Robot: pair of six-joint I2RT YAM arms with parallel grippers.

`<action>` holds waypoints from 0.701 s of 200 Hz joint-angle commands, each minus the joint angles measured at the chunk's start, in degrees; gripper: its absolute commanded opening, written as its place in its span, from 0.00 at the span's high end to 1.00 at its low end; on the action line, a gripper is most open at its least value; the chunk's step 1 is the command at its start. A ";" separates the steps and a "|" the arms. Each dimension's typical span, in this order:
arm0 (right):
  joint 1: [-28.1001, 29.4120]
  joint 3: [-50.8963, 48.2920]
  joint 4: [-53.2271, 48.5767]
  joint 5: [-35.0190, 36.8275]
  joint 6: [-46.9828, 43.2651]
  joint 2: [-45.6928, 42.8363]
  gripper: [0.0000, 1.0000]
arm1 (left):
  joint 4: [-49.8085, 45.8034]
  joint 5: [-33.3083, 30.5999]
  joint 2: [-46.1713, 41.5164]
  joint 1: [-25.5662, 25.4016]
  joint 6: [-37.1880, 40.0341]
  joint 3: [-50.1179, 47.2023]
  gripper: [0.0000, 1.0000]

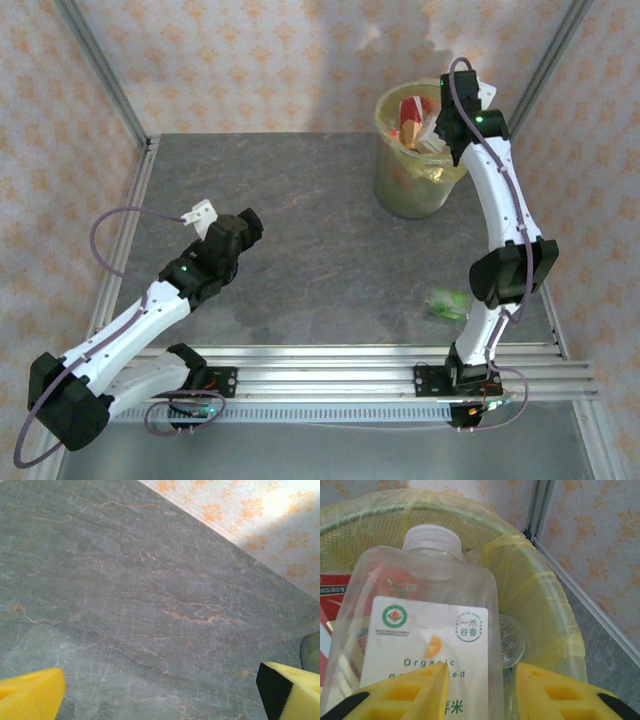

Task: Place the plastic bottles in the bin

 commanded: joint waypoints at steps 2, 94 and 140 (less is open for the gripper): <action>-0.76 1.06 1.29 -1.52 0.04 3.01 0.59 | -0.42 -1.68 -0.14 0.47 0.01 -0.38 0.00; -0.89 12.79 0.22 -12.99 -2.17 9.44 0.52 | -1.21 -2.50 -0.35 0.44 0.00 0.15 0.00; -0.55 11.61 -1.16 -7.09 -1.14 3.34 0.50 | -1.10 -2.74 -0.35 0.48 0.02 0.11 0.00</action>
